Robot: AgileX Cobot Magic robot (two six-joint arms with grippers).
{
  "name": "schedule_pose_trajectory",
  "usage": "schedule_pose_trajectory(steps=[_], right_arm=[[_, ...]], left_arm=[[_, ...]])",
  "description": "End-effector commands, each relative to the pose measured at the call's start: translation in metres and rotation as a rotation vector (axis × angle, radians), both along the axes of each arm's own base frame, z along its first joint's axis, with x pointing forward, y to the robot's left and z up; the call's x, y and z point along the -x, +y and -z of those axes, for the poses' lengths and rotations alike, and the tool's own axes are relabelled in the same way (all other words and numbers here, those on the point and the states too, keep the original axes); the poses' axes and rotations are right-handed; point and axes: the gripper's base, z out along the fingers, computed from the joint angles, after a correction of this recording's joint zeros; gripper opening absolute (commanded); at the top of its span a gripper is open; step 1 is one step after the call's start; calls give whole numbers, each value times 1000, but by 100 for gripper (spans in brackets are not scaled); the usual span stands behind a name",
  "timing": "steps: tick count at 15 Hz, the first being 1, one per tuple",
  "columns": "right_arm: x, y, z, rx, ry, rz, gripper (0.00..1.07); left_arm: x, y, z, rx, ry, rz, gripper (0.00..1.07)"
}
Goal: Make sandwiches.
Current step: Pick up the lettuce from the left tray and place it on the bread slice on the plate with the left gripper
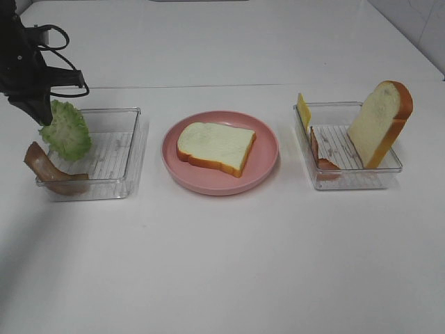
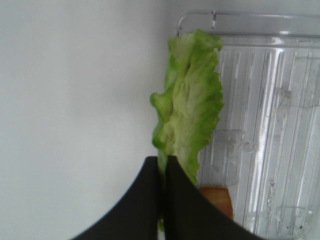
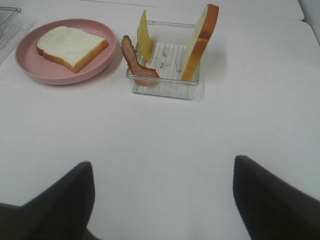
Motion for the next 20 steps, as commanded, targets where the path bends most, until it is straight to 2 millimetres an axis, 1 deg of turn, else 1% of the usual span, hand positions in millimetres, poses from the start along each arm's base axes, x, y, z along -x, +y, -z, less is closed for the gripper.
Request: schedule_pose_trajectory(steps=[1,2,3,4,6,7,9,11,12,13,15,16,17,19,20], right_arm=[[1,0,0,4,-14,3,73],[1,0,0,4,-14,3,73],[1,0,0,4,-14,3,73],[1,0,0,4,-14,3,73],[1,0,0,4,-14,3,73],[1,0,0,4,-14,3,73],[1,0,0,4,-14,3,73],[1,0,0,4,-14,3,73],[1,0,0,4,-14,3,73],[1,0,0,4,-14,3,73],[1,0,0,4,-14,3,73],[1,0,0,4,-14,3,73],[1,0,0,4,-14,3,73],[1,0,0,4,-14,3,73],[1,0,0,4,-14,3,73]], left_arm=[[2,0,-15,-1,-38,12,0],[2,0,-22,2,-58,17,0],[8,-2,-58,30,-151,19,0],[12,-4,-76,58,-200,30,0],[17,-13,-105,152,-299,81,0],[18,-16,-111,190,-322,95,0],[17,-32,-122,378,-385,116,0],[13,-51,-119,550,-397,141,0],[11,-74,-110,642,-381,184,0],[12,-92,-103,672,-362,224,0],[15,-130,-81,713,-300,286,0],[18,-156,-63,747,-252,320,0],[20,-165,-58,759,-236,329,0],[25,-193,-36,817,-197,379,0],[27,-207,-21,850,-177,392,0]])
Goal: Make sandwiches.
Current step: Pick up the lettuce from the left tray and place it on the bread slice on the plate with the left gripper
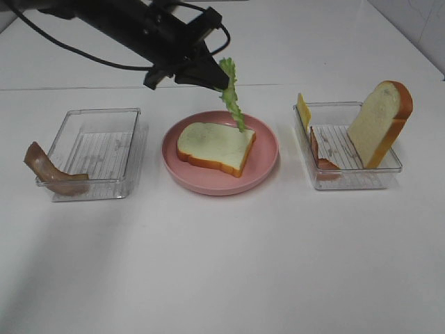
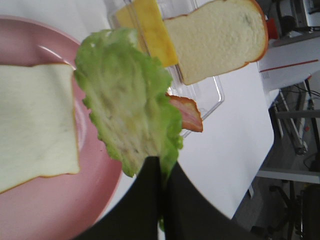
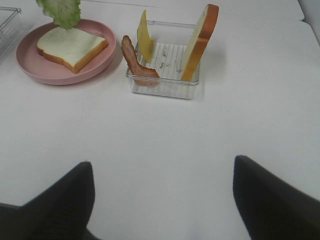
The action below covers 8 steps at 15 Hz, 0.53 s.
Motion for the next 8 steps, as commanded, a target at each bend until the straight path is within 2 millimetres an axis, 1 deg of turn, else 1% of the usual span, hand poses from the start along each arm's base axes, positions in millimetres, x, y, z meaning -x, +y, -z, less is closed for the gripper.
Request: schedule_pose_trajectory(steps=[1,3,4,5,8], right_arm=[[1,0,0,4,-14,3,73],[1,0,0,4,-14,3,73],[1,0,0,4,-14,3,73],[1,0,0,4,-14,3,73],[1,0,0,4,-14,3,73]], left_arm=[[1,-16,16,42,14,12,0],[-3,-15,37,9,44,-10,0],[-7,-9,43,-23,42,-22,0],[-7,-6,49,-58,46,-23,0],[-9,2,57,-181,11,-6,0]])
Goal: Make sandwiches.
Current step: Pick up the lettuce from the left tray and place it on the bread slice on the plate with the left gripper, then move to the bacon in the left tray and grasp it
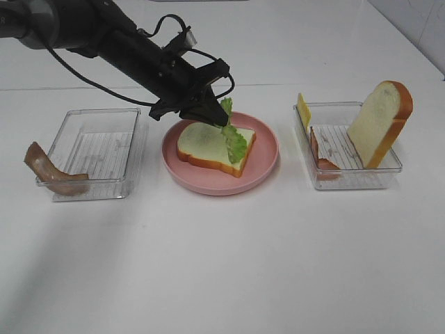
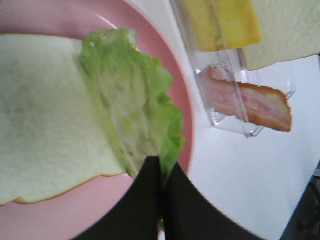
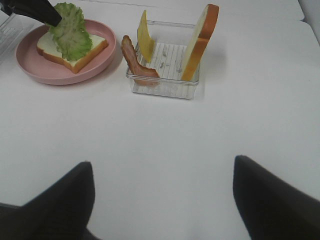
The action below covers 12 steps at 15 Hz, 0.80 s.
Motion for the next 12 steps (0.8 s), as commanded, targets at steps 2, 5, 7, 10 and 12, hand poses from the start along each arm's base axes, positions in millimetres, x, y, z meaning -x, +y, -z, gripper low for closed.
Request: schedule_pose_trajectory(steps=[2,5,7,10,12], right_arm=[[1,0,0,4,-14,3,73],[1,0,0,4,-14,3,73],[1,0,0,4,-14,3,73],[1,0,0,4,-14,3,73],[1,0,0,4,-14,3,73]], left_arm=[[-5,8,6,-101,-17,-54,3],[-10,10,5,-117,-60,-105,53],[-11,11,1,-127,-90,-101,80],[-11,24,-32,-235,-234,-47,88],[-8,41,-60,-305,-293,-30,88]])
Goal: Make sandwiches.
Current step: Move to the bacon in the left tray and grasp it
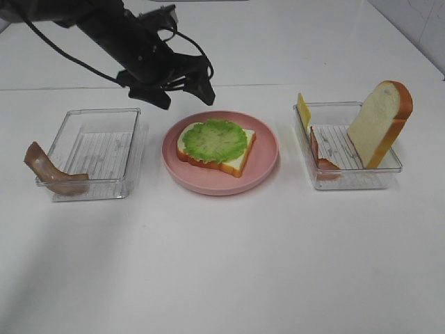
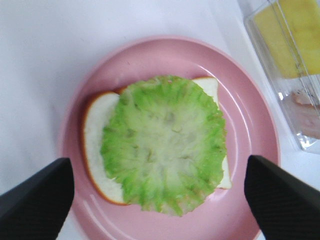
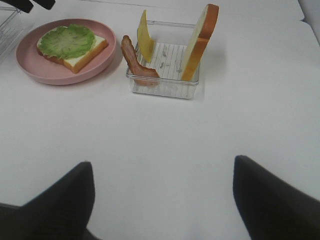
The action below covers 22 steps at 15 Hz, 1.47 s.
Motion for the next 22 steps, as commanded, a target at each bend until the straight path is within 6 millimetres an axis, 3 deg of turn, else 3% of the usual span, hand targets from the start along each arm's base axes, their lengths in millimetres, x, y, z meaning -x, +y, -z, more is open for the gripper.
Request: schedule_pose_trajectory(steps=[1,6,10,13,14,17,22], right_arm=[[1,0,0,4,-14,3,73],[1,0,0,4,-14,3,73],[1,0,0,4,-14,3,73],[1,0,0,4,-14,3,73],[1,0,0,4,-14,3,73],[1,0,0,4,-14,3,73],[1,0,0,4,-14,3,73]], left_arm=[[5,22,-41,-53,-57,-4,88],[32,85,-123,-63,-38,-99,88],[63,128,-168,-99,-7,-167,88],[79,151,-185,-208,4,-248,88],[79,151,-185,-208,4,-248,88],[107,159,-177,-279,52,-273,88],[153,162,-125,-319,264,-258,88]])
